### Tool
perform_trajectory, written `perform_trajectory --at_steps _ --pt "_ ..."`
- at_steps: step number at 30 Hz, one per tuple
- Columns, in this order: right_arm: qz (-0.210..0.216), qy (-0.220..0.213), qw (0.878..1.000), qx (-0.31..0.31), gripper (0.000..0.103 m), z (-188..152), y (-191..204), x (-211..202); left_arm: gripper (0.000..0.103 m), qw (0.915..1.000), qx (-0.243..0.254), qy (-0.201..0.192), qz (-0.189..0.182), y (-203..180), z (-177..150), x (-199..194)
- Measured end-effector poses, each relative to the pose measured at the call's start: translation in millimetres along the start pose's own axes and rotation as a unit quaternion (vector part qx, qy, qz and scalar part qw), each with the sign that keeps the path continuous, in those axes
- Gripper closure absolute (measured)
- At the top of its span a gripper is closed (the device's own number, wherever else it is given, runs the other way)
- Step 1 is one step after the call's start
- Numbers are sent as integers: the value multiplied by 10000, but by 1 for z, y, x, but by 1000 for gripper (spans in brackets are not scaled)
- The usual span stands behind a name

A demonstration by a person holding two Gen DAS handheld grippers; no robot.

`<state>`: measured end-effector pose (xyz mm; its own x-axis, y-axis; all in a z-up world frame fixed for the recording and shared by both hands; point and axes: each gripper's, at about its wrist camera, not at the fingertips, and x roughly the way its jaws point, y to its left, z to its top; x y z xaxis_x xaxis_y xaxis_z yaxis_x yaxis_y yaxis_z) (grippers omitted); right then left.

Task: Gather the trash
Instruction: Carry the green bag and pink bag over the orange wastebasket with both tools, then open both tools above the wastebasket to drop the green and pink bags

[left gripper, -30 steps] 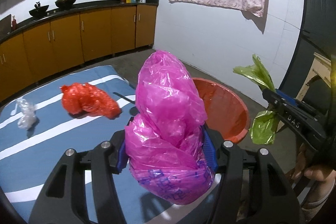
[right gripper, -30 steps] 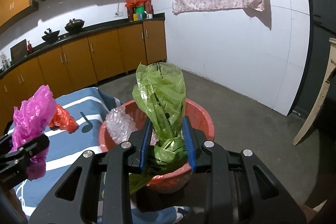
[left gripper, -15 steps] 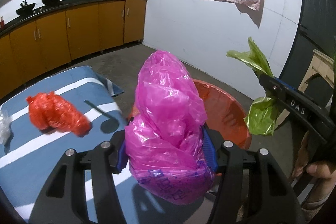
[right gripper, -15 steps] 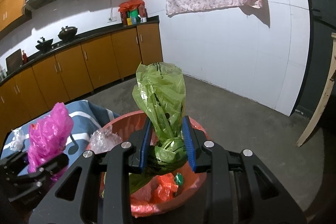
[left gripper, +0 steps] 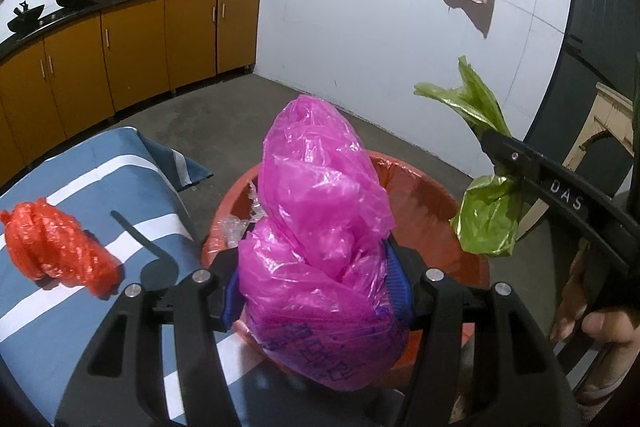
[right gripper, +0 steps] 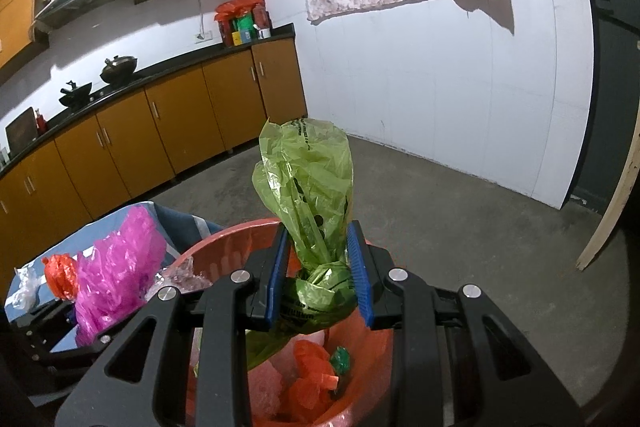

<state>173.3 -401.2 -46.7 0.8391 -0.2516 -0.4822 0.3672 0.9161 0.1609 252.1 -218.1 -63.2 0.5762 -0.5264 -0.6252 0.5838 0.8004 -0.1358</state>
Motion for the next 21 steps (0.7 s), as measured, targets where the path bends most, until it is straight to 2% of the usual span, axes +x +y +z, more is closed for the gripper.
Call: perform_trajectory --at_steps 3,5,7,10,15,21 --pt "188 79 9997 146 72 0 -3 7 45 10000 -46 77 -27 1 -2 7" --pt "232 109 9995 169 66 -1 -5 10 41 9999 -58 99 -41 2 -3 9" --pt "263 90 9994 195 54 -1 -7 11 38 9999 -77 106 -17 4 -3 11" --pt "301 84 9992 245 47 -3 -7 11 34 9998 -135 129 -8 8 -3 12" --pt "253 53 9995 181 46 -2 -7 6 32 9997 -185 142 10 11 -3 10" --pt "91 9 9999 40 40 -3 -4 -5 26 9991 -193 -43 378 21 -5 -9"
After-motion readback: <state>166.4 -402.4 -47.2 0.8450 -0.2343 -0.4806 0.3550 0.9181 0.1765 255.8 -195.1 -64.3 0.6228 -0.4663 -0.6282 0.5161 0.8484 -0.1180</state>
